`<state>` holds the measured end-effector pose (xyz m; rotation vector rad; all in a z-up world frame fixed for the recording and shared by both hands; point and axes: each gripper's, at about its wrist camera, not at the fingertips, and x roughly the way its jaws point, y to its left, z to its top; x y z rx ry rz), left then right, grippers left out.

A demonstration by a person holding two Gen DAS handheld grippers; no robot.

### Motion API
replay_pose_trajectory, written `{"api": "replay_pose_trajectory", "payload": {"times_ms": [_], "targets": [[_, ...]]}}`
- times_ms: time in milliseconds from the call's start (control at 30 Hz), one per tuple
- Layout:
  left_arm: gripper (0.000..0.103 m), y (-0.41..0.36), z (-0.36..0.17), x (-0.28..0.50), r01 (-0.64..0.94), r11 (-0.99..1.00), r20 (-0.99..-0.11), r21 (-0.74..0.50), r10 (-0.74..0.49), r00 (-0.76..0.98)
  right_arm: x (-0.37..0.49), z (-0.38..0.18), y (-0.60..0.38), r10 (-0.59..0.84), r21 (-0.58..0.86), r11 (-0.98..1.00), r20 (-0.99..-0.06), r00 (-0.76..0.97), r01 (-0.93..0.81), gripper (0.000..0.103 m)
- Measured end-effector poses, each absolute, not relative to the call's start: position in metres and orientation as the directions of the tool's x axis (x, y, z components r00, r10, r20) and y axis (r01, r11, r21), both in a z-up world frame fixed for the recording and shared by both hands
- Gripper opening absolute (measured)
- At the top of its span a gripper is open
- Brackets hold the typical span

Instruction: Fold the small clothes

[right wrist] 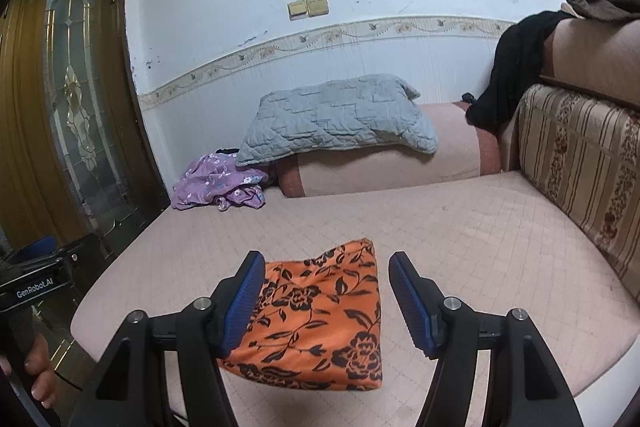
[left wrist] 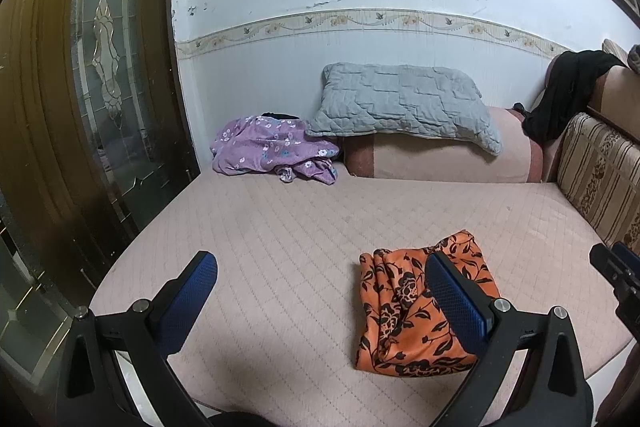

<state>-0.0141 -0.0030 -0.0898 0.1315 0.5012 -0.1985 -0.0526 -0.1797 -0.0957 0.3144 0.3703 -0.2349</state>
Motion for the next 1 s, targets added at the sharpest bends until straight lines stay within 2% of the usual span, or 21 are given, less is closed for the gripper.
{"api": "replay_pose_trajectory", "payload": {"times_ms": [400,533,733,1000], "targets": [[0.103,0.004,-0.075,0.016,0.202,0.978,-0.471,0.057,-0.152,0.869,-0.019,-0.075,-0.176,-0.150,0.222,0.940,-0.408,0.901,0.257,0.068],[0.103,0.006,-0.079,0.033,0.187,0.980,-0.480,0.062,-0.135,0.867,-0.001,-0.086,-0.176,-0.134,0.218,0.943,-0.440,0.888,0.251,0.068],[0.103,0.000,-0.094,0.063,0.177,0.981,-0.516,0.078,-0.112,0.849,0.028,-0.110,-0.197,-0.096,0.294,0.917,-0.492,0.865,0.269,0.068],[0.103,-0.010,-0.123,0.111,0.174,0.982,-0.553,0.073,-0.105,0.826,0.070,-0.135,-0.225,-0.075,0.324,0.906,-0.511,0.857,0.272,0.068]]}}
